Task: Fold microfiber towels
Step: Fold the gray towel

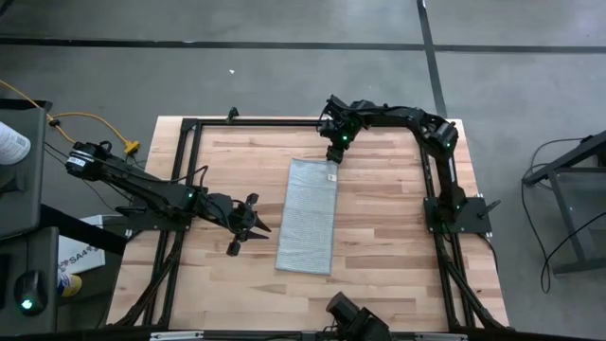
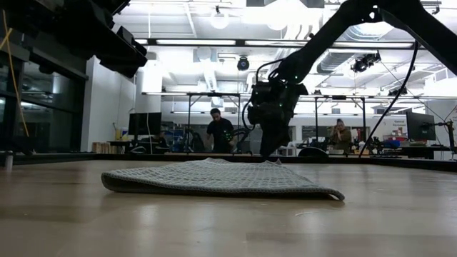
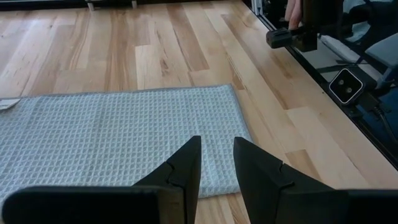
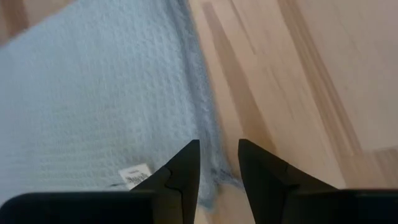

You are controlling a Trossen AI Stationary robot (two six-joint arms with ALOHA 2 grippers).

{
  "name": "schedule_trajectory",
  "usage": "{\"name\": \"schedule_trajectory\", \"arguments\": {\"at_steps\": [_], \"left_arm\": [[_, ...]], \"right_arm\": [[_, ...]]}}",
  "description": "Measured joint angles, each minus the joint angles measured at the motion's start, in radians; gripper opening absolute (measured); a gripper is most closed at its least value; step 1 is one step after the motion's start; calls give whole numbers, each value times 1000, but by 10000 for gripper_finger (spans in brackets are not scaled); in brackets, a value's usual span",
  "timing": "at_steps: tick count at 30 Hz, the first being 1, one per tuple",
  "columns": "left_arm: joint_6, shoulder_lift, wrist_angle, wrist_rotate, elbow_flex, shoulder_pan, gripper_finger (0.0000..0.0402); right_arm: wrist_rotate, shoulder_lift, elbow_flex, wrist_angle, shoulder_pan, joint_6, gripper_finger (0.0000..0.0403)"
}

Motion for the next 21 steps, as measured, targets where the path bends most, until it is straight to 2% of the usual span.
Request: {"name": "schedule_trajectory", "arguments": {"at_steps": [9, 12, 16, 21], "left_arm": [[22, 1, 32, -7, 0, 1, 95], [74, 21, 18, -29, 0, 21, 95], [127, 66, 1, -23, -1, 125, 95], [221, 105, 13, 82, 2, 290, 95]], "right_arm": [[-15, 0, 0, 47, 29, 13, 104], [15, -1, 0, 45, 44, 20, 104], [20, -1, 0, 33, 60, 26, 104], [23, -1, 0, 15, 71, 22, 104]]}}
